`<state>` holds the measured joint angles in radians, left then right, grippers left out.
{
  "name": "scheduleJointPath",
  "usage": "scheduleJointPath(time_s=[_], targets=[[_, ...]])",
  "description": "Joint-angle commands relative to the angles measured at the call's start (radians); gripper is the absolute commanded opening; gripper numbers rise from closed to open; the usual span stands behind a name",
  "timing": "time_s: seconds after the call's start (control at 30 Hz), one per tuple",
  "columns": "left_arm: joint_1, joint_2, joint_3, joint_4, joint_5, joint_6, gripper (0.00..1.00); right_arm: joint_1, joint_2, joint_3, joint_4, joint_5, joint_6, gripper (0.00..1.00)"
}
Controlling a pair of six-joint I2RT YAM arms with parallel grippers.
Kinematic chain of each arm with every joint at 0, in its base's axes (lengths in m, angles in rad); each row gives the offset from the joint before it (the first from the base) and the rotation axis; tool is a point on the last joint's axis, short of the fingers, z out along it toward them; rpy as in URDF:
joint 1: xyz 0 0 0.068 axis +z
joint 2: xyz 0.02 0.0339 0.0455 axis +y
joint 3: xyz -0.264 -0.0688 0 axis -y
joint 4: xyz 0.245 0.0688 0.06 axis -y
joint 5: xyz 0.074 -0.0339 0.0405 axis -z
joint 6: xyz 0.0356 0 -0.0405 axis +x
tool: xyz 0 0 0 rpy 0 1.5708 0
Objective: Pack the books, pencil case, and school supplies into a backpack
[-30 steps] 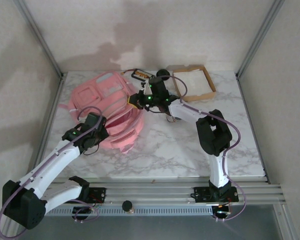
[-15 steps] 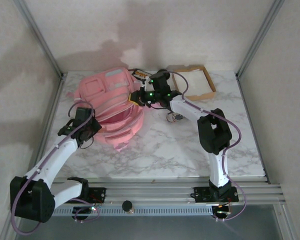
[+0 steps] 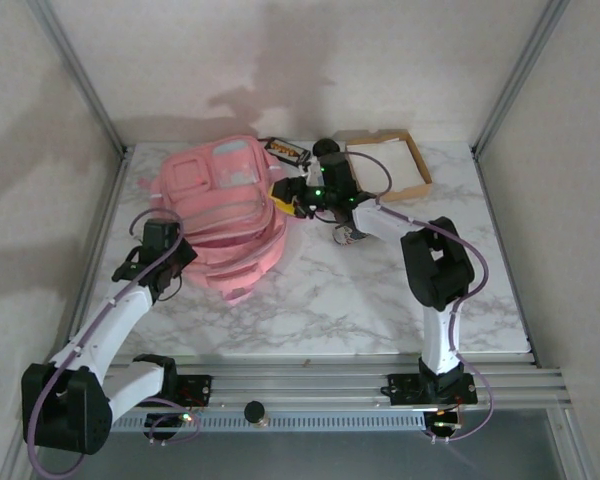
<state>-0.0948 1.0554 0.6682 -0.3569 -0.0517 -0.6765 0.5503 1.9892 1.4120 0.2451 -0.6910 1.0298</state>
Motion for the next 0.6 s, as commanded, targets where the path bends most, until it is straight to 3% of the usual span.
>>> scheduleJointPath(time_s=[0.0,0.17,0.3,0.43,0.57], targets=[[-0.003,-0.01,-0.013,0.077,-0.058,0.006,0.0,0.042,-0.091,-0.101,0.171,0.057,0.104,0.65],[-0.015,-0.01,-0.019,0.09,-0.044,0.005,0.0,0.136,-0.157,-0.277,0.21,0.15,0.184,0.77],[-0.023,-0.001,-0.017,0.087,-0.052,0.015,0.0,0.245,-0.234,-0.311,0.128,0.243,0.205,0.9],[-0.029,0.004,-0.022,0.098,-0.04,0.02,0.0,0.319,-0.225,-0.366,0.198,0.273,0.323,0.95],[-0.034,0.005,-0.027,0.104,-0.034,0.021,0.0,0.344,-0.148,-0.314,0.273,0.282,0.395,0.97]])
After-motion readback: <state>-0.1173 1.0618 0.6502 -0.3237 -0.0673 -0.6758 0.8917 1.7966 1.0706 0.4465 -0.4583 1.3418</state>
